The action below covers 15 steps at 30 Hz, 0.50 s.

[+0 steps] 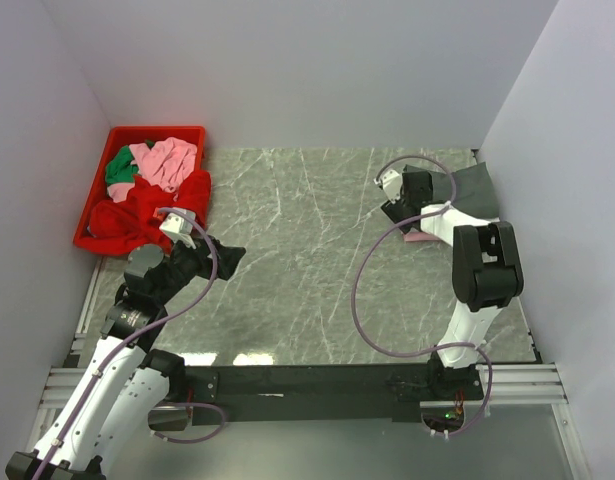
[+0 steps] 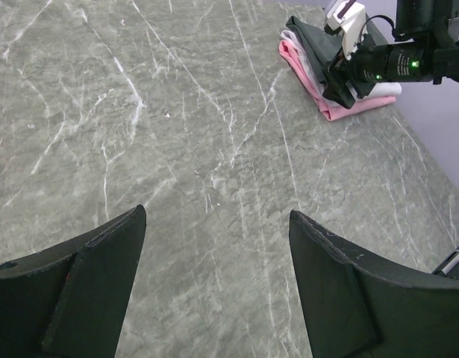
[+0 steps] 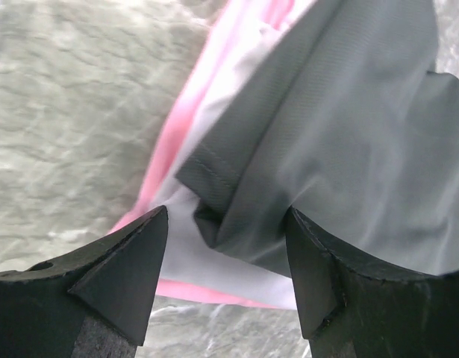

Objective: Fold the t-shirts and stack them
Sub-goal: Neatly place the folded tshirt to the corner

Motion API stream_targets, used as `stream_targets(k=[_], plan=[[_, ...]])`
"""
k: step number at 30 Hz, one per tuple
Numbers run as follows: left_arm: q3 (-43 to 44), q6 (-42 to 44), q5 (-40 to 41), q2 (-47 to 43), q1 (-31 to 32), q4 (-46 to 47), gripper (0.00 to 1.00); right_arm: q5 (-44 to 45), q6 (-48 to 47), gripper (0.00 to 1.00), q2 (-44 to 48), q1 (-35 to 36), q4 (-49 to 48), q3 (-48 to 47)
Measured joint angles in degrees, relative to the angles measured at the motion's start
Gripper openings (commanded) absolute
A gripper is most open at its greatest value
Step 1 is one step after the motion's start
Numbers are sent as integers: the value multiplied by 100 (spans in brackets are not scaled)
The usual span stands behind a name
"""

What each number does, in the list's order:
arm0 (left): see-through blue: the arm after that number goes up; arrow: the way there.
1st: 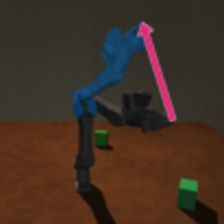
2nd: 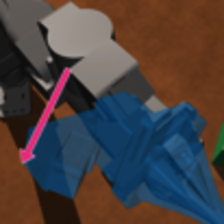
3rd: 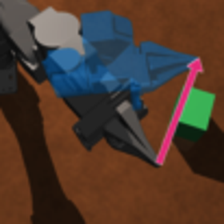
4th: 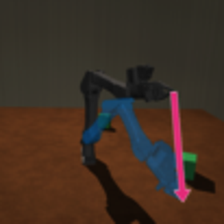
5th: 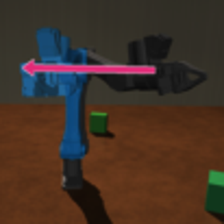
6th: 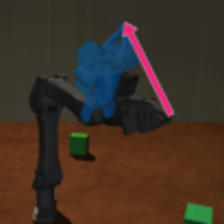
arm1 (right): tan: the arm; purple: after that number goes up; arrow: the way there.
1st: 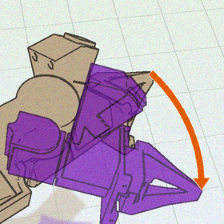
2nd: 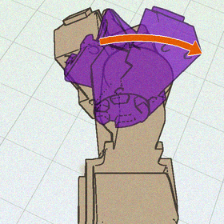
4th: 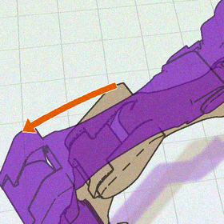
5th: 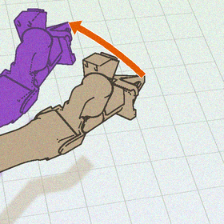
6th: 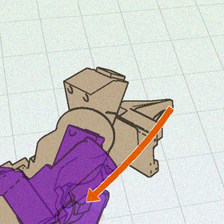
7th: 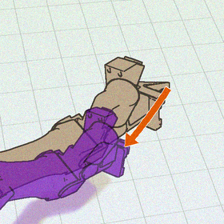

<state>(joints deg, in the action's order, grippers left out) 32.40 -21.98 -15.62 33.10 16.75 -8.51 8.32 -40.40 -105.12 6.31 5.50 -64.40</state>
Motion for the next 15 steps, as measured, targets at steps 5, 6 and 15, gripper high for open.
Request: stream_targets(k=[5, 6, 15], plan=[[0, 2, 0, 0, 0, 0, 82, -79, -31, 71, 50, 85, 4, 94], [0, 2, 0, 0, 0, 0, 82, -118, -42, 71, 98, 92, 35, 127], [0, -2, 2, 0, 0, 7, 84, -1502, 81, 71, 1604, 90, 977, 160]])
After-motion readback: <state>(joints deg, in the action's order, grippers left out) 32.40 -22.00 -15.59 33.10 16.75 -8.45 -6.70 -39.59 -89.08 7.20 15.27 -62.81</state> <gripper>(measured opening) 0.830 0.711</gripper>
